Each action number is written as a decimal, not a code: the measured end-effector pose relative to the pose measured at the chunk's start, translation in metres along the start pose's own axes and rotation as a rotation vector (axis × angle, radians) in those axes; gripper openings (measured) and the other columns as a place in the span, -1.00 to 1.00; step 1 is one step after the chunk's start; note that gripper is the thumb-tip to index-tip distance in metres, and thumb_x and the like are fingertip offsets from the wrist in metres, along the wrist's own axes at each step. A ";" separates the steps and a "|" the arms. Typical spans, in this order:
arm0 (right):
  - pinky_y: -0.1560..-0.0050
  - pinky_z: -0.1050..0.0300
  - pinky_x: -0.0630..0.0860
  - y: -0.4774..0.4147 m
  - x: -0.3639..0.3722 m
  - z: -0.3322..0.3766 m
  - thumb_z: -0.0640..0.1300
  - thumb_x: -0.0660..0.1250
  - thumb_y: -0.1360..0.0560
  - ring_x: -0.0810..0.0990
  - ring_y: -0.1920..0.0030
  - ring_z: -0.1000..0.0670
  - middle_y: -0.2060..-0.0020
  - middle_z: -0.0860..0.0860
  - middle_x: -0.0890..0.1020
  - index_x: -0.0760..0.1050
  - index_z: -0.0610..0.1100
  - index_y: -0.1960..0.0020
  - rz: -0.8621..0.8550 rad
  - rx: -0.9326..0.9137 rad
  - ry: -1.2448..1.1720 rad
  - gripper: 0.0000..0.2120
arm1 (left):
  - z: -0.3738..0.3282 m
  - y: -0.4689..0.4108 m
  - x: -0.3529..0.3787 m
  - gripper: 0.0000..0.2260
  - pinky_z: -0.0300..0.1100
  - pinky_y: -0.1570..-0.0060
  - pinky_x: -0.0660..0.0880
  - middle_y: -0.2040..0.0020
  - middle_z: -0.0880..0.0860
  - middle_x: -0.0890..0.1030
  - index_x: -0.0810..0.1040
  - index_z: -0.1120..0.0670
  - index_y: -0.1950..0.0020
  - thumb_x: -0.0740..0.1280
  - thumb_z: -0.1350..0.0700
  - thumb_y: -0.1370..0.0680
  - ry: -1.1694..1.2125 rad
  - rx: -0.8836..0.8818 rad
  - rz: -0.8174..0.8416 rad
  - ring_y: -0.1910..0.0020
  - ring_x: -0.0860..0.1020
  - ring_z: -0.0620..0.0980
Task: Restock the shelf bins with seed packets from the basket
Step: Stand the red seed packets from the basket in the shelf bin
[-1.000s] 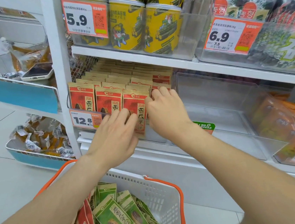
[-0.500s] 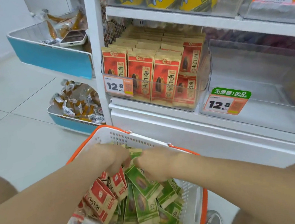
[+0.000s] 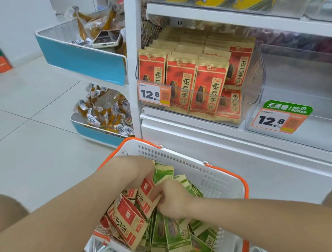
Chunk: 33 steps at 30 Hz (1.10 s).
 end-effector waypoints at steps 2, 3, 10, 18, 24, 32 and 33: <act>0.01 0.26 0.53 0.003 -0.033 0.010 -0.41 0.32 -0.46 0.62 0.02 0.12 -0.01 0.07 0.76 0.76 -0.08 -0.09 -0.141 -0.047 0.022 -0.62 | 0.005 -0.004 -0.001 -0.43 -0.14 -0.07 0.45 -0.36 0.06 0.51 0.39 0.03 -0.52 0.45 0.30 -0.55 -0.004 0.000 -0.025 -0.24 0.52 0.07; 0.01 0.25 0.54 0.005 -0.050 0.016 -0.40 0.34 -0.47 0.60 0.07 0.15 0.04 0.08 0.76 0.77 -0.07 -0.08 -0.196 -0.075 0.033 -0.64 | 0.005 -0.002 -0.004 -0.36 -0.12 -0.12 0.47 -0.39 0.05 0.49 0.38 0.01 -0.53 0.52 0.26 -0.51 0.010 0.012 -0.023 -0.32 0.51 0.09; 0.12 0.05 0.58 0.036 -0.155 0.049 0.04 0.42 -0.53 0.55 0.26 0.07 0.42 0.17 0.61 0.69 0.09 0.05 -0.500 -0.213 0.205 -0.92 | 0.011 0.003 -0.056 -0.41 -0.02 -0.19 0.58 -0.21 -0.03 0.63 0.51 -0.04 -0.34 0.65 -0.08 -0.39 0.429 0.155 -0.328 -0.18 0.61 0.06; 0.25 0.14 0.52 0.070 -0.264 0.045 -0.04 0.47 -0.54 0.64 0.26 0.09 0.32 0.07 0.69 0.67 -0.05 0.19 -0.660 -0.064 -0.068 -0.85 | 0.012 0.024 -0.104 -0.81 0.00 -0.22 0.61 -0.05 0.00 0.77 0.69 0.01 -0.23 0.45 0.03 -0.64 1.434 0.378 -0.575 -0.09 0.73 -0.01; 0.37 0.12 0.52 0.093 -0.300 0.037 -0.09 0.46 -0.60 0.56 0.50 0.08 0.48 0.05 0.60 0.55 -0.08 -0.03 -0.726 -0.122 -0.454 -0.88 | -0.004 0.039 -0.128 -0.50 -0.01 -0.08 0.66 -0.01 0.04 0.77 0.67 0.10 -0.18 0.05 -0.19 -0.74 1.593 0.385 -0.831 -0.01 0.74 0.02; -0.03 -0.17 0.67 0.111 -0.271 0.044 0.16 0.55 -0.45 0.73 0.14 0.04 0.21 0.04 0.74 0.64 0.00 0.07 -0.882 -0.158 -0.515 -0.74 | 0.005 0.060 -0.140 -0.47 -0.18 0.16 0.56 0.15 -0.03 0.73 0.67 0.03 0.01 -0.01 -0.18 -0.76 1.698 0.040 -1.363 0.18 0.69 -0.15; -0.02 -0.17 0.69 0.113 -0.270 0.045 0.14 0.56 -0.45 0.75 0.15 0.03 0.22 0.04 0.75 0.66 0.00 0.07 -0.905 -0.181 -0.562 -0.76 | 0.002 0.058 -0.142 -0.48 -0.16 0.10 0.59 0.12 -0.04 0.73 0.67 0.01 -0.03 -0.03 -0.18 -0.76 1.740 0.061 -1.365 0.15 0.69 -0.16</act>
Point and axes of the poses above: each hand's wrist, its own y-axis away from the middle knuckle, its own x-axis out of the palm, z = x × y, the point moved 9 cm from there along -y, towards the middle knuckle
